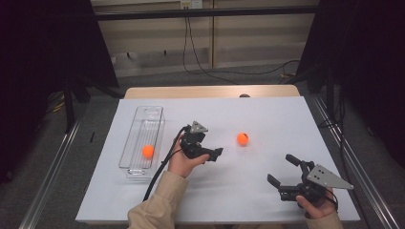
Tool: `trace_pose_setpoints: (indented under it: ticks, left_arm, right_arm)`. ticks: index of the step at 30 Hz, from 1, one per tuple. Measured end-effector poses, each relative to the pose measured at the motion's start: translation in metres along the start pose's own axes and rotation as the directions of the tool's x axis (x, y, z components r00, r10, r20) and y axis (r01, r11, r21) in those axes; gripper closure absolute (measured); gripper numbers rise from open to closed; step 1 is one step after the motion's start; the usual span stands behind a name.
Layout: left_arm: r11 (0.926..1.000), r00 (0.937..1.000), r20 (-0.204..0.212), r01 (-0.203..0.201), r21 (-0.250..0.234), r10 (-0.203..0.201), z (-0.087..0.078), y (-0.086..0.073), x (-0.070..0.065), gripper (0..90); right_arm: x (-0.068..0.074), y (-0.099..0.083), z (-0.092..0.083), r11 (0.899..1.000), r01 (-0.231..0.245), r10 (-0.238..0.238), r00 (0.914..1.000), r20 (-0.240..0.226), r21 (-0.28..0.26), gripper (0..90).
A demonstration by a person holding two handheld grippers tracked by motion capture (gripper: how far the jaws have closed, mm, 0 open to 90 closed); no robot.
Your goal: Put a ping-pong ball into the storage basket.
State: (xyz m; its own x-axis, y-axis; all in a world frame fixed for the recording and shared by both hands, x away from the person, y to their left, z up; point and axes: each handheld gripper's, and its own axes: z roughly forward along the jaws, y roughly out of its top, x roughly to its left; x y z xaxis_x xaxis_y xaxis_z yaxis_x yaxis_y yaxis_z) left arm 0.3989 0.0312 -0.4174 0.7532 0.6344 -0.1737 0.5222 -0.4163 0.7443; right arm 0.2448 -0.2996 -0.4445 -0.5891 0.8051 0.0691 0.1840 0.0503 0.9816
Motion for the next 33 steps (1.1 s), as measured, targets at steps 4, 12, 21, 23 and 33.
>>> trace_pose_setpoints:
  ticks: [4,12,21,23,33]
  left_arm:
    - [1.0000,0.9999,0.010,0.002,-0.004,-0.002,0.005,0.002,-0.003,9.1]
    - [1.0000,0.9999,0.014,0.000,-0.007,0.000,0.014,0.005,-0.006,9.2]
    - [1.0000,0.9997,0.021,-0.009,-0.003,0.009,0.022,0.006,-0.011,9.2]
    - [0.9999,0.9997,0.020,-0.014,-0.002,0.014,0.024,0.007,-0.012,9.2]
    - [0.9999,0.9996,0.026,-0.011,-0.002,0.011,0.030,0.009,-0.014,9.2]
  right_arm:
    - [0.000,0.000,0.000,1.000,-0.002,0.002,1.0000,0.000,0.000,3.8]
    - [0.000,0.000,0.000,1.000,0.001,-0.001,1.0000,-0.002,0.000,3.8]
    - [0.000,0.000,0.000,1.000,0.001,-0.001,1.0000,-0.003,0.001,3.8]
    - [0.000,0.000,0.000,1.000,0.001,-0.001,1.0000,-0.002,0.000,3.8]
    - [0.000,0.000,0.000,1.000,-0.001,0.001,1.0000,-0.003,0.000,3.8]
